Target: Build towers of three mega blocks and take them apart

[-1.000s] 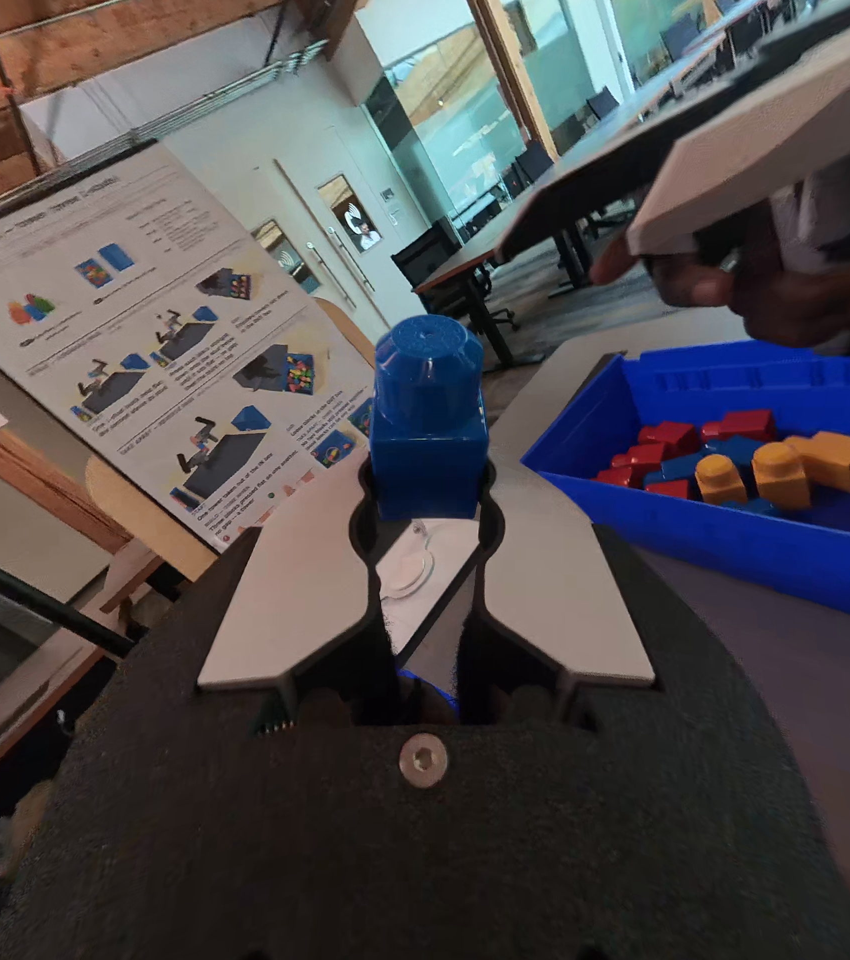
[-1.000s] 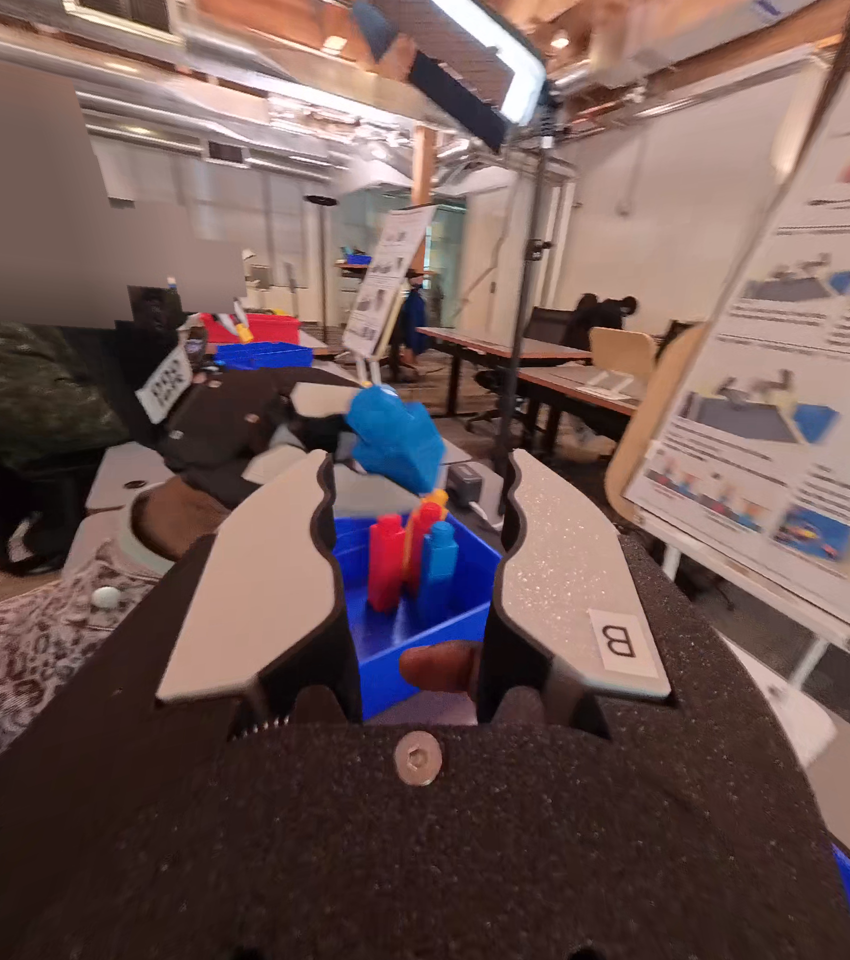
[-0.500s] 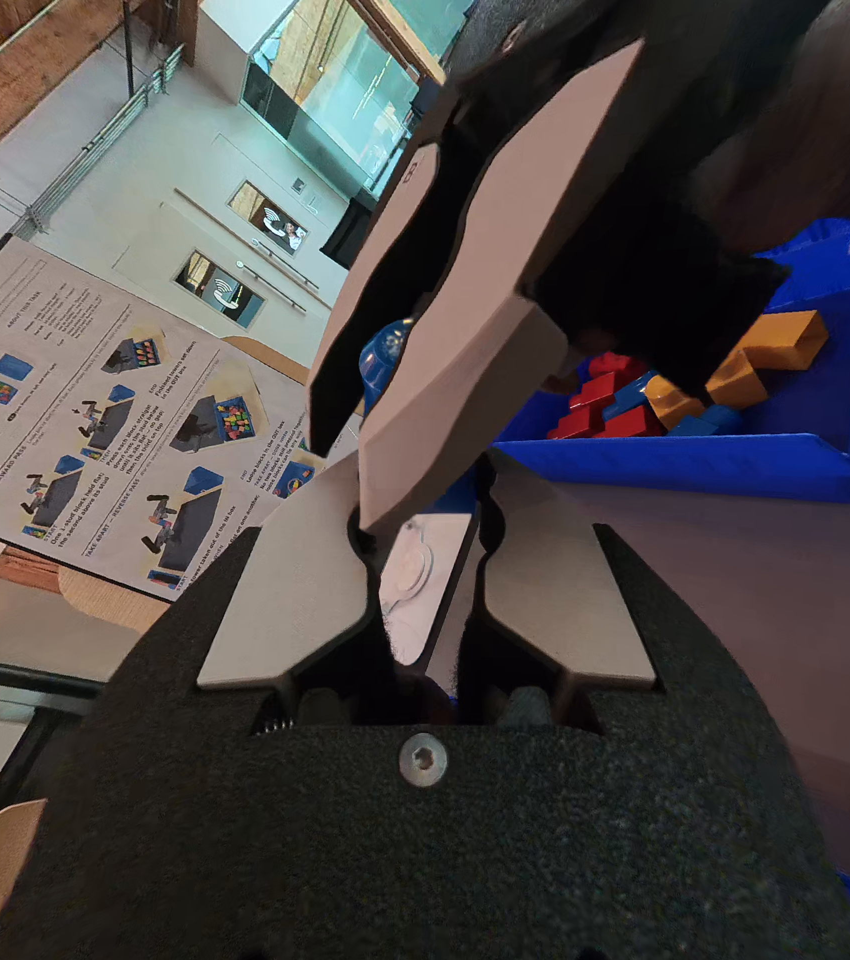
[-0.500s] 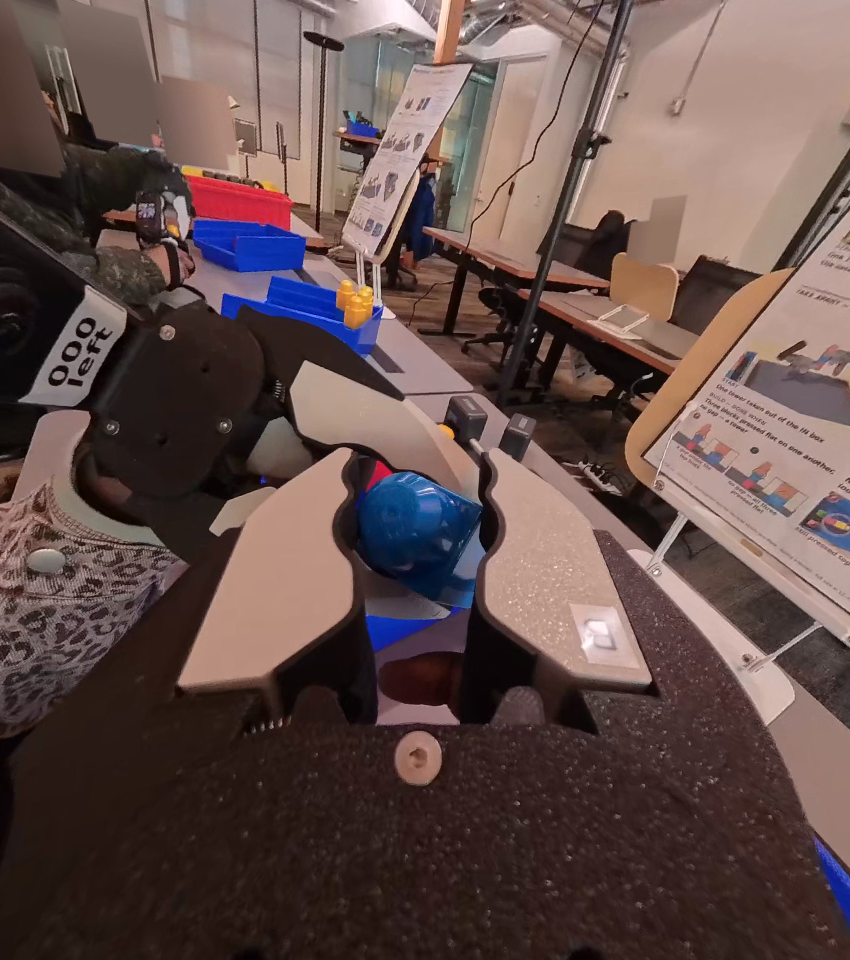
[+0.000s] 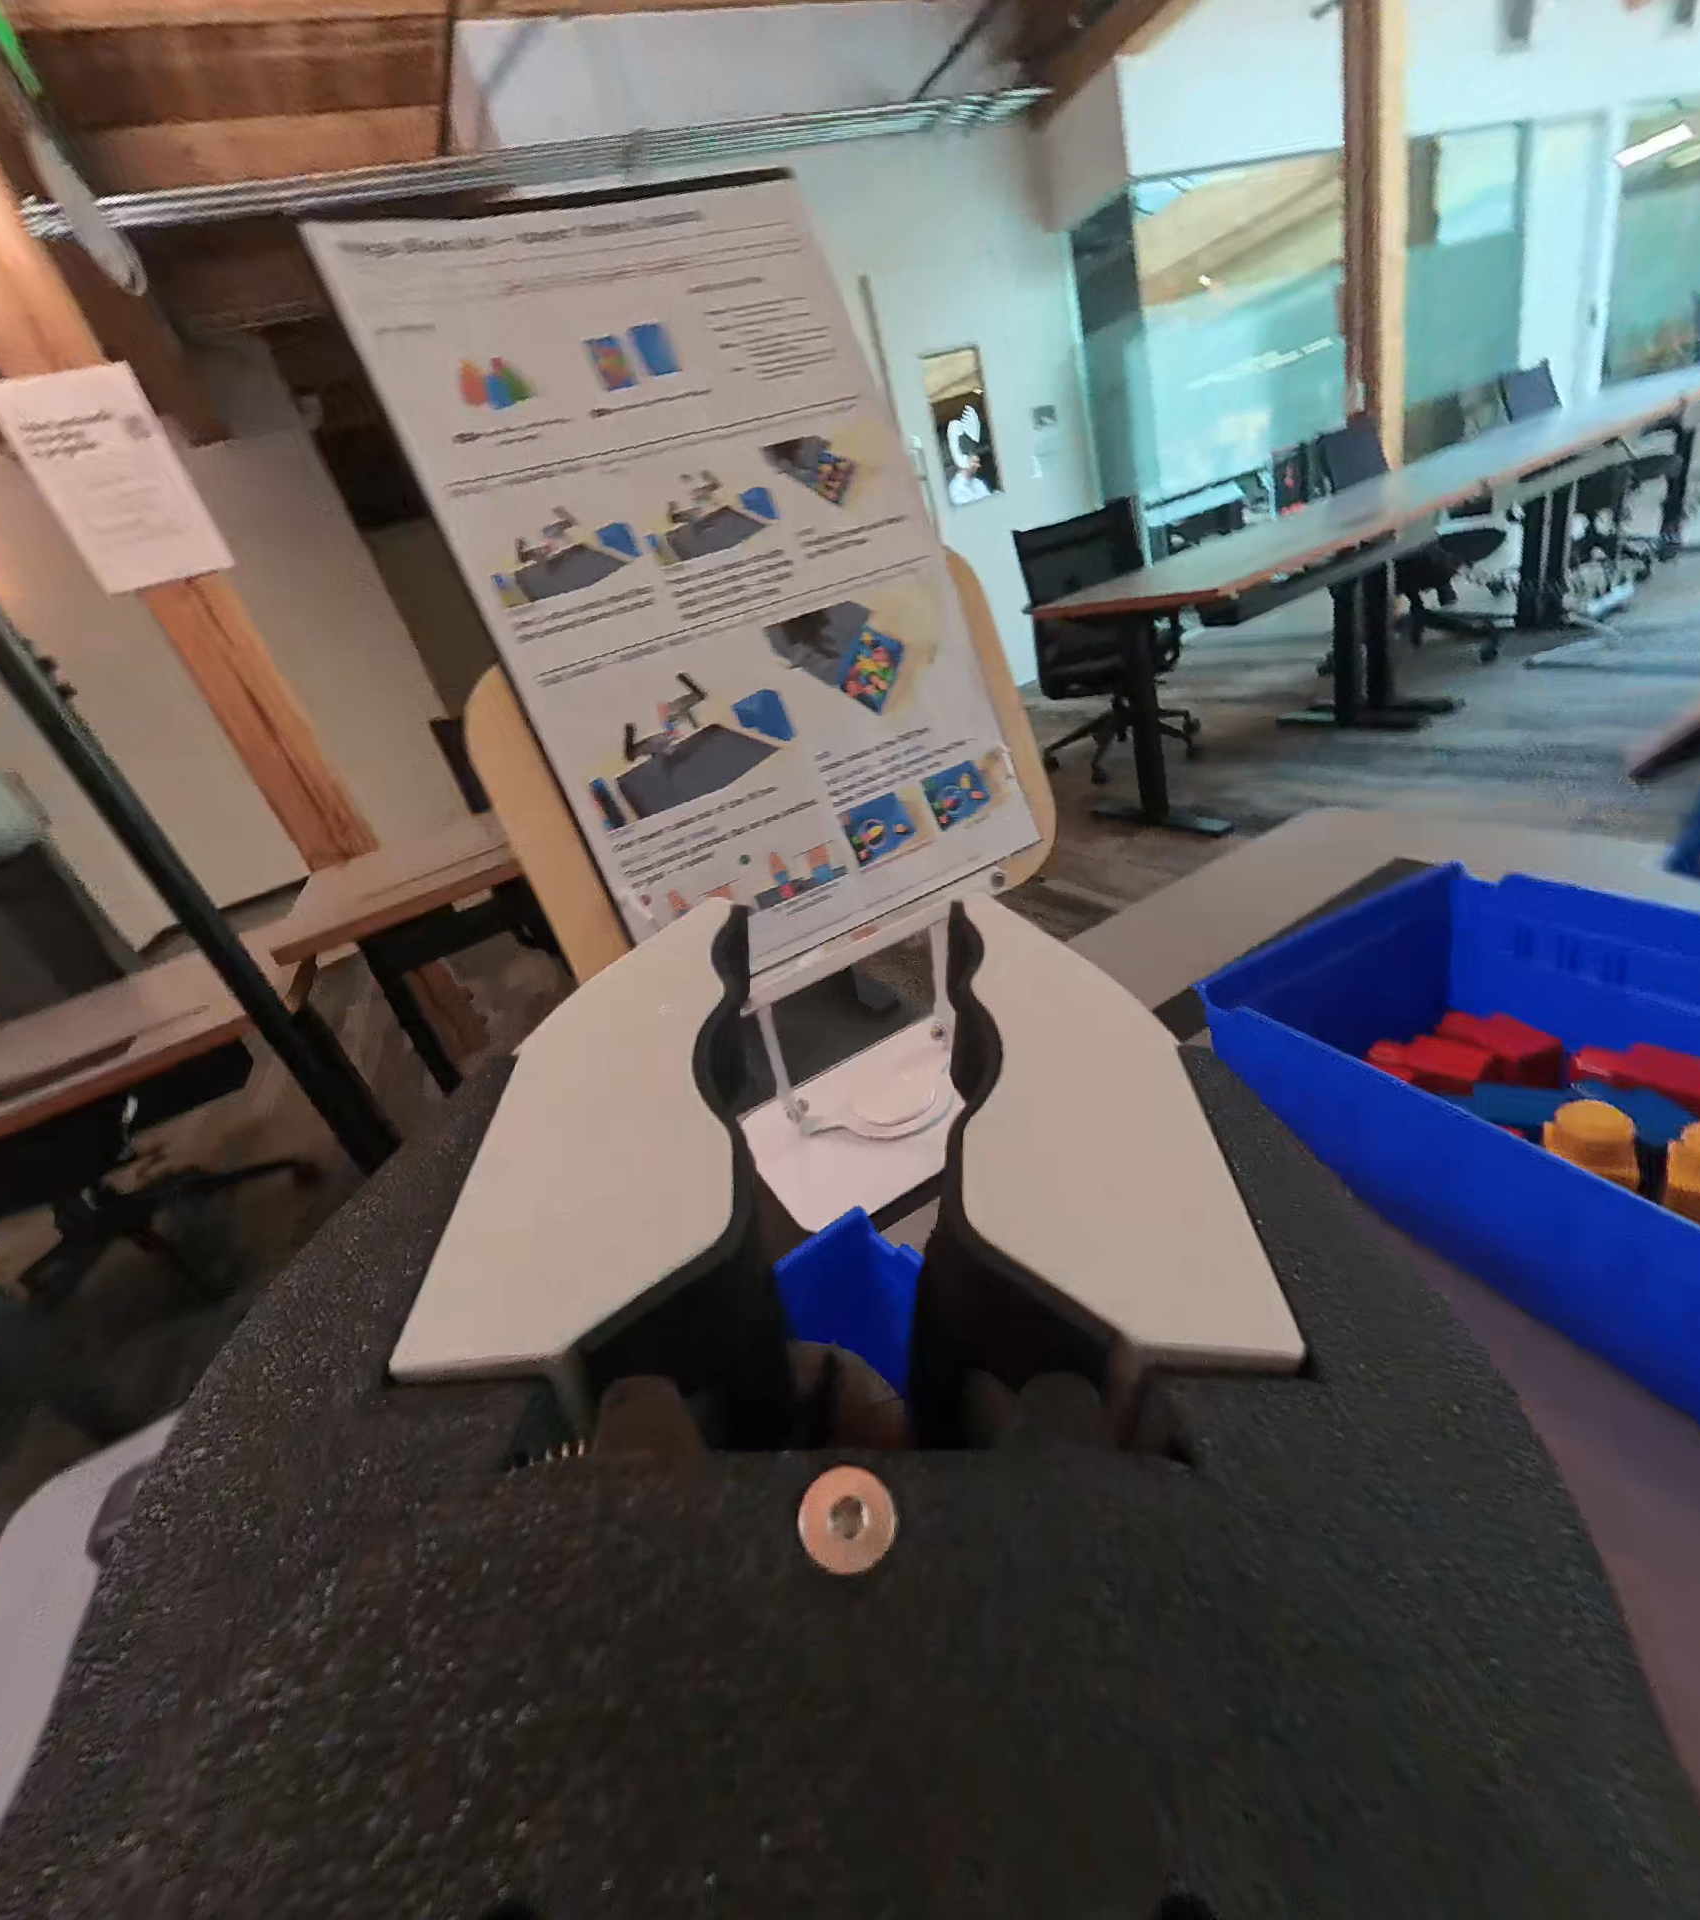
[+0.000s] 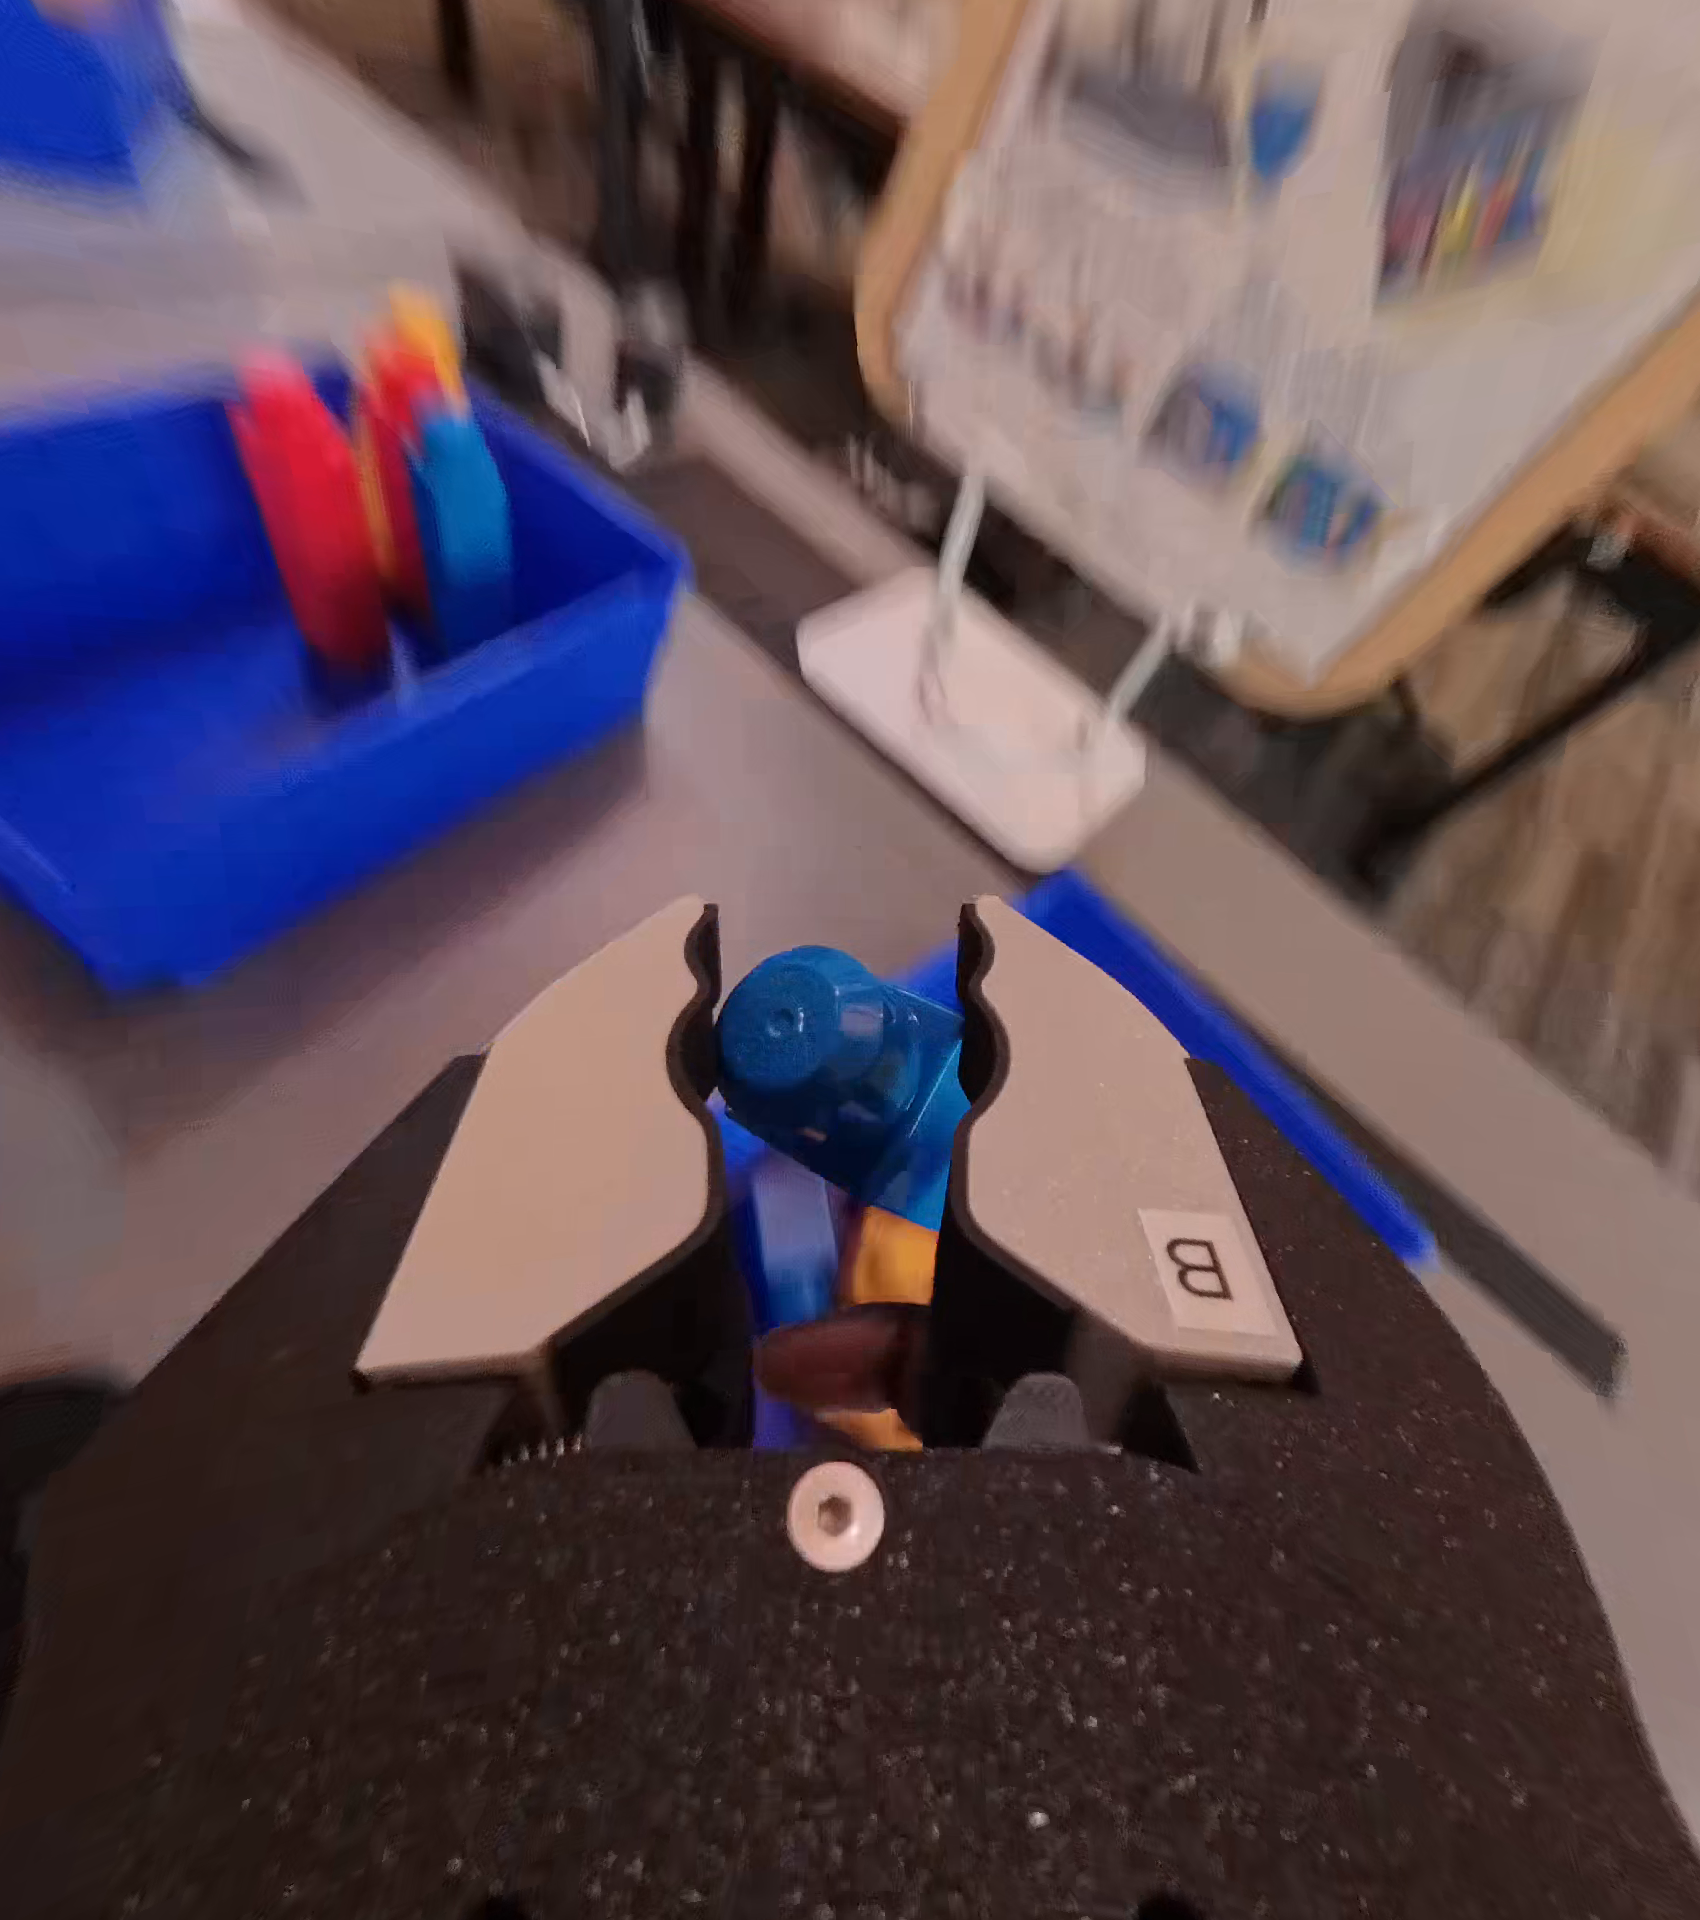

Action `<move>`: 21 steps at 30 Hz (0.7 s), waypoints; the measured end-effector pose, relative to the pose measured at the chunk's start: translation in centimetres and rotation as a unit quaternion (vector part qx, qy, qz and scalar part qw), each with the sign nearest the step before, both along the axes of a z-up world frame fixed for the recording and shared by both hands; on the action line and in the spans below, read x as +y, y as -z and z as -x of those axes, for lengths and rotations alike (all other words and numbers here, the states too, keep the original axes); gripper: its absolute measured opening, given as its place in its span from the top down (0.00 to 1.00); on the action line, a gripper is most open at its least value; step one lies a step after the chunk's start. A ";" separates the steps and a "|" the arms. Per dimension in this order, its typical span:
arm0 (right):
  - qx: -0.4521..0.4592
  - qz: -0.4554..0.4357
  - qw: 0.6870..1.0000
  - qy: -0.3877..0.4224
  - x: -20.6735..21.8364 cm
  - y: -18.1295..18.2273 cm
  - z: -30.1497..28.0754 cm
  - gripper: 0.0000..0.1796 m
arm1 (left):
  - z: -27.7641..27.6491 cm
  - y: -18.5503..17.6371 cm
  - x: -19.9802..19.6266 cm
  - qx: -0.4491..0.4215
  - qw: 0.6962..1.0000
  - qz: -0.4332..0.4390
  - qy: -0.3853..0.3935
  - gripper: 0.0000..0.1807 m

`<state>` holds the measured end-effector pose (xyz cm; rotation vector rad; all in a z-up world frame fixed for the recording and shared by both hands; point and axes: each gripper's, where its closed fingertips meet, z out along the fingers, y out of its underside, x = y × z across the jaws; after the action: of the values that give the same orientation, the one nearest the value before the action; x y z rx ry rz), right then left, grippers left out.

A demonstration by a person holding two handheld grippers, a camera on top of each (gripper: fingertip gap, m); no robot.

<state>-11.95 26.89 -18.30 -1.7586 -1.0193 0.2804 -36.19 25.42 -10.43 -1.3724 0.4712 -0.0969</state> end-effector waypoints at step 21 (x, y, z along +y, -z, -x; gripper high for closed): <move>-0.180 0.420 0.885 0.088 -0.8 18.1 -7.9 0.68 | 7.9 0.1 -0.9 -0.056 0.995 0.000 -0.080 0.80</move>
<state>-4.07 26.06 -36.36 -2.7578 -1.0622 0.3104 -44.10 24.55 -10.55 -1.3911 0.2675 -0.0424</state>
